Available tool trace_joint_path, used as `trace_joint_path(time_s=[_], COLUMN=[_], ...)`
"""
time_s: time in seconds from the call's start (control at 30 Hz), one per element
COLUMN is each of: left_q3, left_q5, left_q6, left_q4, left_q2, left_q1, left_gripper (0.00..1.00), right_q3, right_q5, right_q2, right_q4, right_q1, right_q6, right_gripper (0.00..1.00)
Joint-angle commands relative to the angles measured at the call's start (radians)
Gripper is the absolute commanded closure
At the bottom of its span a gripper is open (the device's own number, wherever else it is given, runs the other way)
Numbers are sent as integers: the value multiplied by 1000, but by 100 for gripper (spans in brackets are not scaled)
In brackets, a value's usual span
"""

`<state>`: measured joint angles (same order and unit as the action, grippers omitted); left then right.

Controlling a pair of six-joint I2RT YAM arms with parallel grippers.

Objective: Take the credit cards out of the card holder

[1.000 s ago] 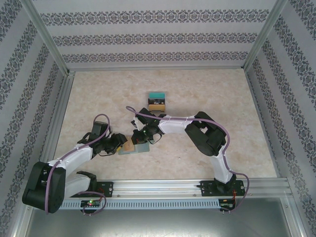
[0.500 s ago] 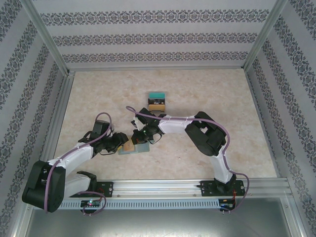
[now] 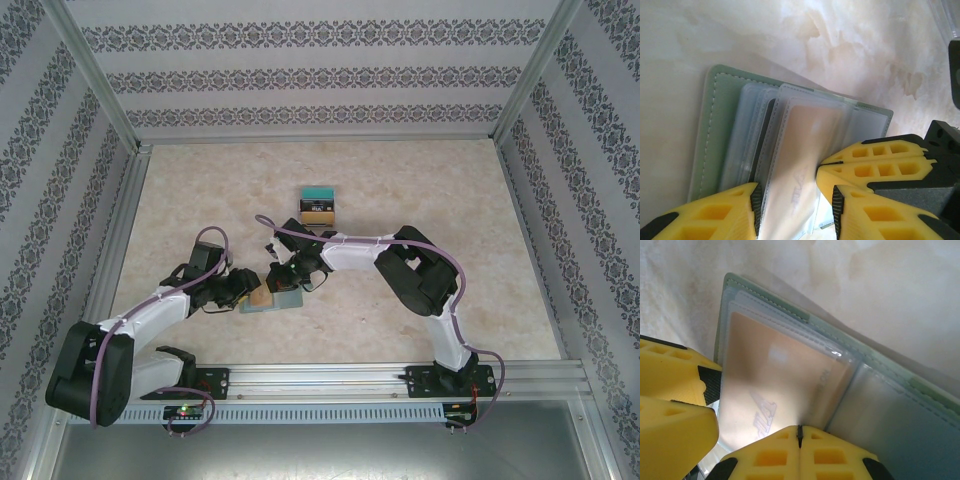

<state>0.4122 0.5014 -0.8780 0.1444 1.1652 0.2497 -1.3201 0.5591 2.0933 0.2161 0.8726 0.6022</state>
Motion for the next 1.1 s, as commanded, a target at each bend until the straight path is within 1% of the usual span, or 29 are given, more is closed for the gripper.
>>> trace_joint_path(time_s=[0.0, 0.03, 0.2, 0.27, 0.37, 0.5, 0.67, 0.9, 1.07], left_q3=[37, 37, 44, 50, 57, 74, 108, 178, 200], left_q5=[107, 112, 136, 138, 132, 124, 115, 95, 88], left_q6=[7, 4, -6, -4, -4, -5, -1, -9, -14], left_q4=[-95, -102, -130, -134, -131, -129, -142, -180, -184], left_q2=[-24, -31, -35, -32, -26, -20, 23, 140, 174], left_q1=[36, 37, 46, 55, 63, 74, 104, 176, 189], left_gripper=[57, 57, 57, 57, 57, 57, 57, 57, 57], right_q3=[17, 19, 25, 28, 36, 77, 131, 261, 319], right_q5=[-24, -25, -31, -34, -44, -86, -123, -180, -230], right_q2=[28, 26, 12, 6, -7, -75, -158, -248, -317], right_q4=[51, 49, 37, 36, 35, 15, 10, -32, -41], right_q1=[11, 10, 3, 2, -1, -20, -56, -97, -118], right_q6=[-10, -8, -7, -7, -7, 7, 19, 62, 75], right_gripper=[90, 88, 83, 80, 78, 69, 69, 70, 71])
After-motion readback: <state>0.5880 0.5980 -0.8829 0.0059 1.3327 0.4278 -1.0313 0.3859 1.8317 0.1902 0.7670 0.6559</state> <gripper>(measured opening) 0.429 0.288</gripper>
